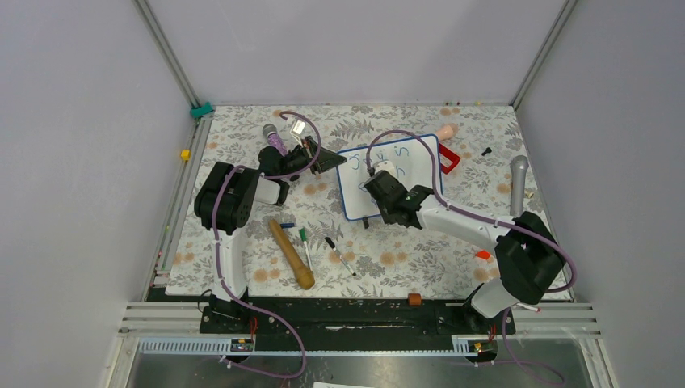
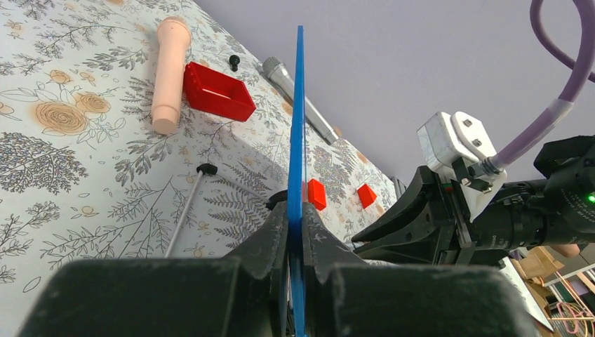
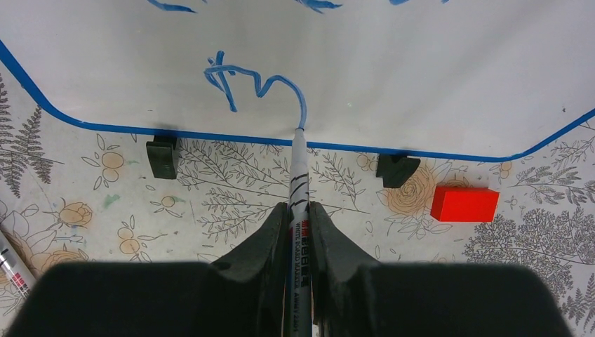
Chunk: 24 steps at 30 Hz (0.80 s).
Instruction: Write a sentence on the whiteboard
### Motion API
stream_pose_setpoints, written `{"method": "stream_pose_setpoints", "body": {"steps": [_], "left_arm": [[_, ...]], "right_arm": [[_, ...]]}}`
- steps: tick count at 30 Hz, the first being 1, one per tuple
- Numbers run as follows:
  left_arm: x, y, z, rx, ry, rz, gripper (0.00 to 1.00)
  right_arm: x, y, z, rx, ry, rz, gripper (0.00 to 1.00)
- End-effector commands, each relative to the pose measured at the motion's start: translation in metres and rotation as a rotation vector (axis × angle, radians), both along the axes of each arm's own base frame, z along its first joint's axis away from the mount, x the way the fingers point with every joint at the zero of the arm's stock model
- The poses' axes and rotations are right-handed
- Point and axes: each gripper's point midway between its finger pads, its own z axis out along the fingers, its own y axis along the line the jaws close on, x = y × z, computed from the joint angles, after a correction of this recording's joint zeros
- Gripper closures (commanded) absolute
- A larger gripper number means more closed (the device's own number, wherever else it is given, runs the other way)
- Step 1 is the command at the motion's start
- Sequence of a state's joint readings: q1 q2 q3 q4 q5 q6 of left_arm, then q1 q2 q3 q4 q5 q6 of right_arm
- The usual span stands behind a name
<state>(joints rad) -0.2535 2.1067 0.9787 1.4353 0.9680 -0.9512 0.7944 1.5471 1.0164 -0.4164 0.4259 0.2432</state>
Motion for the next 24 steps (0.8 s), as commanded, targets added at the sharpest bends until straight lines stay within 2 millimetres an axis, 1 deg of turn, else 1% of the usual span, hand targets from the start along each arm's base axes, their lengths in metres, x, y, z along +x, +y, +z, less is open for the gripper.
{"method": "stream_pose_setpoints", "body": {"steps": [1,6,11,16,21,24], "left_arm": [[-0.010,-0.004,0.003,0.028,-0.127,-0.030,1.00],[-0.010,-0.004,0.004,0.028,-0.129,-0.031,1.00],[-0.010,-0.004,0.003,0.029,-0.128,-0.029,1.00],[-0.011,-0.004,0.003,0.029,-0.131,-0.031,1.00],[-0.011,-0.004,0.003,0.030,-0.129,-0.033,1.00],[-0.010,-0.004,0.003,0.030,-0.130,-0.032,1.00]], "right_arm": [[0.012,0.003,0.023,0.073,-0.065,-0.030,1.00],[0.009,0.010,0.055,0.191,-0.134,0.010,1.00],[0.006,0.007,0.073,0.276,-0.227,0.010,1.00],[0.009,-0.005,0.077,0.289,-0.297,-0.046,1.00],[0.007,-0.002,0.074,0.316,-0.301,-0.041,1.00],[0.009,-0.006,0.067,0.301,-0.306,-0.059,1.00]]}}
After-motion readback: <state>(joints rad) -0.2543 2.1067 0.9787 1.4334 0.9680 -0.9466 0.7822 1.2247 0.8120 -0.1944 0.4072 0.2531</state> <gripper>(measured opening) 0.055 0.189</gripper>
